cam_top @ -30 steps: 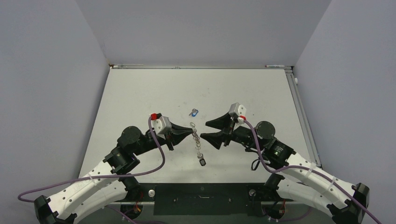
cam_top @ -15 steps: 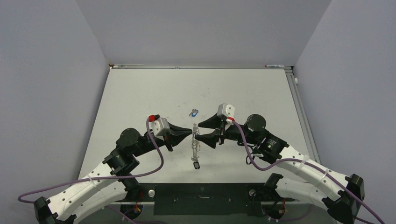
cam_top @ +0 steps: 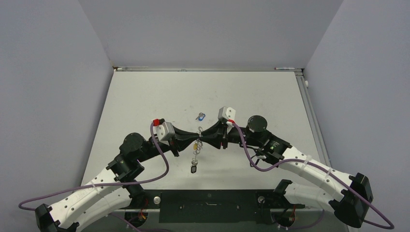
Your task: Put the keys on the keyring
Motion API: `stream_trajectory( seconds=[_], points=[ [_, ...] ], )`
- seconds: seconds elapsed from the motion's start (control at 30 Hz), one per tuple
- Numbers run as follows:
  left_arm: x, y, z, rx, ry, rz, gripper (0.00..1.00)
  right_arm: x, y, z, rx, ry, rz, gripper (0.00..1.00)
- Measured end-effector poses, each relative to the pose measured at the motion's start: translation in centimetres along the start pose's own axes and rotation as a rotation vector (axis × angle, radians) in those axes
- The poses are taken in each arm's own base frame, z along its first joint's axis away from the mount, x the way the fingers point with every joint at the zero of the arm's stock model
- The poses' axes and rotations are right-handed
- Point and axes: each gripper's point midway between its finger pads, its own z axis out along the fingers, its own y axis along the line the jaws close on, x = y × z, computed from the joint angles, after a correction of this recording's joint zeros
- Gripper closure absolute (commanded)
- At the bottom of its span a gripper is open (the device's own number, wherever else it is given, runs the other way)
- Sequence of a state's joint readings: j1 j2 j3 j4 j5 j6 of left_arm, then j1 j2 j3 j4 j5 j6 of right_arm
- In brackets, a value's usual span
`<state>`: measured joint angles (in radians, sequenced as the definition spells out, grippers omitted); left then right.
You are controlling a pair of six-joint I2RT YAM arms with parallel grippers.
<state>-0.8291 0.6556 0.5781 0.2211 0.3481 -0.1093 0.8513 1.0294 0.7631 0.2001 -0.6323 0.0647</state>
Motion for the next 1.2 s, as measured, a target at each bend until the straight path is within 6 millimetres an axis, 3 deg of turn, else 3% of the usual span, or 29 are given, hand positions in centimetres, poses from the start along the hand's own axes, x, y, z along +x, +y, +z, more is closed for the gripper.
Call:
stream_trajectory(
  seconds=[0.3, 0.7, 0.83, 1.03, 1.2],
  points=[
    [-0.2, 0.0, 0.0, 0.001, -0.006, 0.0, 1.0, -0.2, 0.6, 0.3, -0.045, -0.014, -0.003, 0.95],
    [-0.6, 0.0, 0.1, 0.002, -0.025, 0.008, 1.0, -0.7, 1.1, -0.1, -0.067, -0.048, 0.002, 0.95],
    [-0.7, 0.1, 0.1, -0.003, -0.026, 0.023, 0.86, -0.9, 1.4, -0.3, -0.069, -0.058, 0.002, 0.95],
    [0.6, 0.8, 0.0, -0.028, 0.036, 0.056, 0.57, -0.6, 1.4, -0.5, -0.066, -0.044, 0.006, 0.95],
    [1.1, 0.9, -0.5, -0.025, 0.102, 0.103, 0.55, 0.0, 1.4, -1.0, -0.052, -0.005, 0.01, 0.95]
  ],
)
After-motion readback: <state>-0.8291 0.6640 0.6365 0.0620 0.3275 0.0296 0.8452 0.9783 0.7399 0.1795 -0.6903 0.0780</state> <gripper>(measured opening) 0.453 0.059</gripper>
